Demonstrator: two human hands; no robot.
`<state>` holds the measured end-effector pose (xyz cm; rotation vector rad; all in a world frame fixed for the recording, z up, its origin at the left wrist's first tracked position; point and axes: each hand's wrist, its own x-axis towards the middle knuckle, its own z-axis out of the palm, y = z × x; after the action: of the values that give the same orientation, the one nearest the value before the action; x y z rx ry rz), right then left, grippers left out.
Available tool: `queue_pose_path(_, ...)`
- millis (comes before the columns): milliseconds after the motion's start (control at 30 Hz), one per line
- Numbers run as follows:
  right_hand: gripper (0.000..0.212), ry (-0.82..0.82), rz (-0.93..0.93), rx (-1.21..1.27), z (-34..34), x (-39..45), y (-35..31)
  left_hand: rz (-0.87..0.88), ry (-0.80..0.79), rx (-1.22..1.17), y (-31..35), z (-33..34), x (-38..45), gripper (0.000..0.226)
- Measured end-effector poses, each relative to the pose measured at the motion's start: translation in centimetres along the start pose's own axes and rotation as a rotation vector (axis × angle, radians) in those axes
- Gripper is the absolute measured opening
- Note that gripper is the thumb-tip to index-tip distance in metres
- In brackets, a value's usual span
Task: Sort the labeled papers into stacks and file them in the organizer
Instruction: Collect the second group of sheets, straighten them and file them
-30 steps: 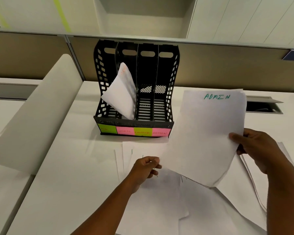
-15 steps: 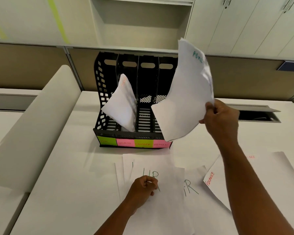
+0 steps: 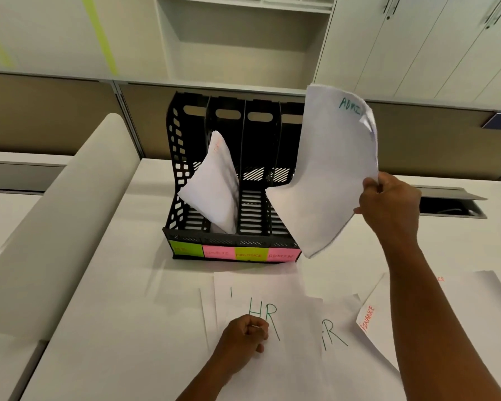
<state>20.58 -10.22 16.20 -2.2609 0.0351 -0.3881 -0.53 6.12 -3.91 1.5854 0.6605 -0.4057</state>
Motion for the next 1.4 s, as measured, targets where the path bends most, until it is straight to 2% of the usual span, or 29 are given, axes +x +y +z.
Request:
queue_pose_path(133, 0.014, -0.038, 0.131, 0.107, -0.9, 0.5, 0.3, -0.017, 0.016, -0.003, 0.0, 0.1, 0.2, 0.013)
queue_pose_path(367, 0.021, -0.047, 0.213, 0.168, -2.0, 0.7, 0.7, -0.036, 0.016, 0.006, 0.3, 0.0, 0.0, 0.011)
queue_pose_path(467, 0.021, 0.021, 0.098, 0.059, -1.9, 0.6, 0.7, -0.039, 0.016, 0.02, 0.3, 0.0, 0.1, 0.012)
queue_pose_path(533, 0.026, 0.072, -0.037, 0.004, -1.1, 0.4, 0.7, -0.04, 0.018, 0.025, 0.3, 0.0, 0.1, 0.012)
queue_pose_path(633, 0.023, 0.134, -0.211, -0.081, 0.8, 0.1, 0.8, -0.044, 0.024, 0.021, 0.3, 0.1, 0.2, 0.012)
queue_pose_path(767, 0.021, 0.178, -0.303, -0.118, 3.8, -0.9, -0.6, -0.047, 0.021, 0.014, 0.4, 0.0, 0.3, 0.014)
queue_pose_path(1033, 0.021, 0.059, -0.13, 0.012, 9.8, -2.2, -1.1, -0.053, 0.009, 0.004, 0.4, -0.3, 0.3, 0.014)
queue_pose_path(1200, 0.023, -0.07, 0.039, 0.033, 12.2, -2.9, -0.2, -0.052, 0.002, -0.002, 0.4, -0.3, 0.4, 0.014)
queue_pose_path(1400, 0.022, -0.182, 0.13, -0.011, 13.3, -3.3, 1.4, -0.054, 0.005, 0.004, 0.4, -0.3, 0.4, 0.014)
